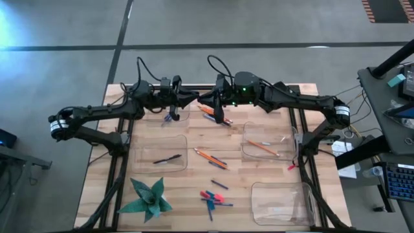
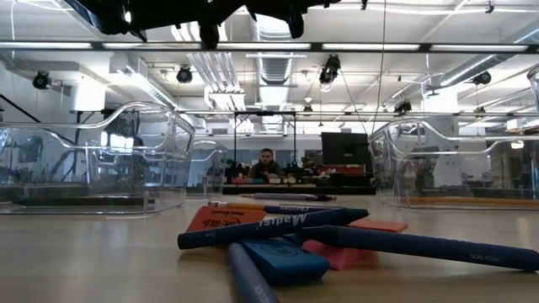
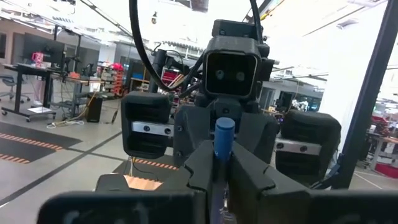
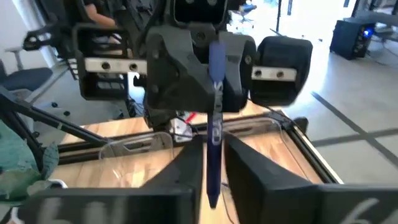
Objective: Sort crayons/erasers/pens/pencils in bins
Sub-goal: Put the blue crayon into the top transparent bin
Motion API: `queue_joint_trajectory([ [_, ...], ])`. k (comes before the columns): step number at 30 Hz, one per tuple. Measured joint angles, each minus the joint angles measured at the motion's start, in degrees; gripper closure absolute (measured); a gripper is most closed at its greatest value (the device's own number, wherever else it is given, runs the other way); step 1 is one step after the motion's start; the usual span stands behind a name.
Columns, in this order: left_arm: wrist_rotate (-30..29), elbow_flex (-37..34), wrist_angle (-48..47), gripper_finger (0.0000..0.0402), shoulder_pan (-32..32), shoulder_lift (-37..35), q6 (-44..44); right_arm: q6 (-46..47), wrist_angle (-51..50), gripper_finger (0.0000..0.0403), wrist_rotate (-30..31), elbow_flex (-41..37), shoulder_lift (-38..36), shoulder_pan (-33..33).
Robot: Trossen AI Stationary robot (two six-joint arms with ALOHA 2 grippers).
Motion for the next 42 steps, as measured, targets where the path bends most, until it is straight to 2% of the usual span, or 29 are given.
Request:
queue_joint_trajectory([
  [4,-0.38,-0.02,-0.50,0.0385,0.02,0.01,0.04,-0.28,-3.51,0.0289,4.34,0.00,-0.25,0.00],
  [7,-0.31,-0.07,-1.79,0.0385,0.07,0.02,0.36,-0.34,-8.92,0.0258,5.10,0.00,-1.70,-0.42],
  [11,-0.55,-0.07,-10.28,0.0386,1.50,-0.37,4.84,1.21,-18.52,0.0237,5.63,0.02,-4.20,-1.28],
  [15,-6.64,-0.07,-23.10,0.0386,2.87,-0.44,7.85,4.06,-28.18,0.0238,6.86,0.04,-4.36,-1.55],
  [19,-14.12,-0.07,-34.02,0.0386,4.27,-0.52,9.36,6.24,-33.64,0.0248,15.76,-1.08,-2.56,-1.51],
  [26,-24.25,-0.10,-51.69,0.0386,5.68,-0.52,9.60,9.51,-32.73,0.0266,26.04,-5.07,4.29,-2.50],
  [29,-29.65,-0.89,-56.37,0.0386,5.70,-0.48,9.56,10.21,-32.35,0.0272,29.84,-5.74,8.91,-3.71],
  [36,-31.38,-2.19,-59.13,0.0386,6.00,3.19,8.65,14.43,-32.11,0.0280,26.19,-4.55,18.61,-5.03],
  [42,-30.40,-3.25,-59.12,0.0386,7.09,7.92,7.63,15.27,-31.75,0.0283,24.36,-3.58,21.79,-5.06],
])
